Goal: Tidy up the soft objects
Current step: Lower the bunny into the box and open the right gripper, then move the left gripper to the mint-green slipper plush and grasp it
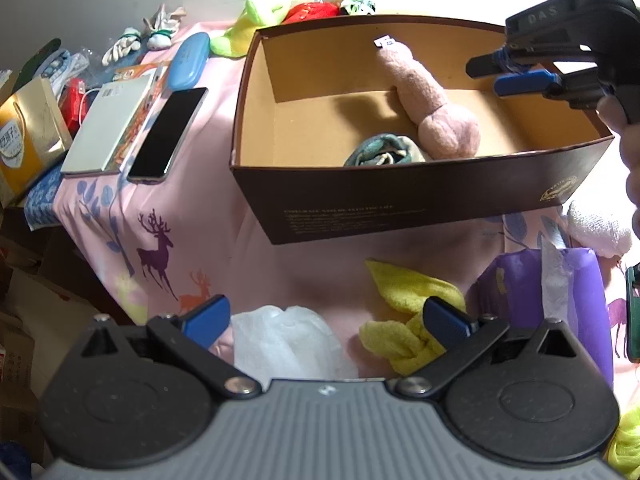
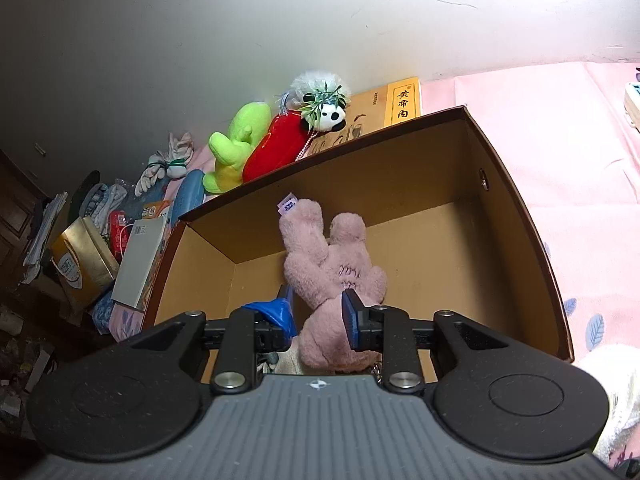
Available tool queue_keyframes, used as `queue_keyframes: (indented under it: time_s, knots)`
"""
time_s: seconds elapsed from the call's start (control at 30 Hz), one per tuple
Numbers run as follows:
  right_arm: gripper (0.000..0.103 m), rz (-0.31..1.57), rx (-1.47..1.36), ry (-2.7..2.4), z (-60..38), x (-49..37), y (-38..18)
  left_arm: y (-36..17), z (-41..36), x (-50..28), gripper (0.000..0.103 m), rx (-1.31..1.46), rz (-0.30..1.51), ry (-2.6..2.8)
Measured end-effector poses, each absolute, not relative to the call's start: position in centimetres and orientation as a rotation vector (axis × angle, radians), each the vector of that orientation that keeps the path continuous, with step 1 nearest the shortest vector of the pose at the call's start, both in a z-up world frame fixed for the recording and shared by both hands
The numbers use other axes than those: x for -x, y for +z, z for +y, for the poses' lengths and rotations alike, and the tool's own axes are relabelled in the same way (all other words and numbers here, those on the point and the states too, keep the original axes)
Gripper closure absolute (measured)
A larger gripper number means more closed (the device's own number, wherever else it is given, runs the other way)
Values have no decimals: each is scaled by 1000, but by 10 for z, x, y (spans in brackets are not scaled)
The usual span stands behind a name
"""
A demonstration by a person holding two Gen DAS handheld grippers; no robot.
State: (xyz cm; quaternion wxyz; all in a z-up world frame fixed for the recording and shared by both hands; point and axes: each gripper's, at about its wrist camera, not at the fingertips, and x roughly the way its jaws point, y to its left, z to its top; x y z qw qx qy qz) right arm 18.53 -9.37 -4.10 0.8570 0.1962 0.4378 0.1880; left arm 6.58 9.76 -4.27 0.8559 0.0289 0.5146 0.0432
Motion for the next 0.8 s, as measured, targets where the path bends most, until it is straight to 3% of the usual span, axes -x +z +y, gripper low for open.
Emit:
queue_keyframes:
  time_s: [0.8]
  knots:
    - [93,751,-484,378,-201,-35,-21,-36,86,-45,1,-37,1091,142]
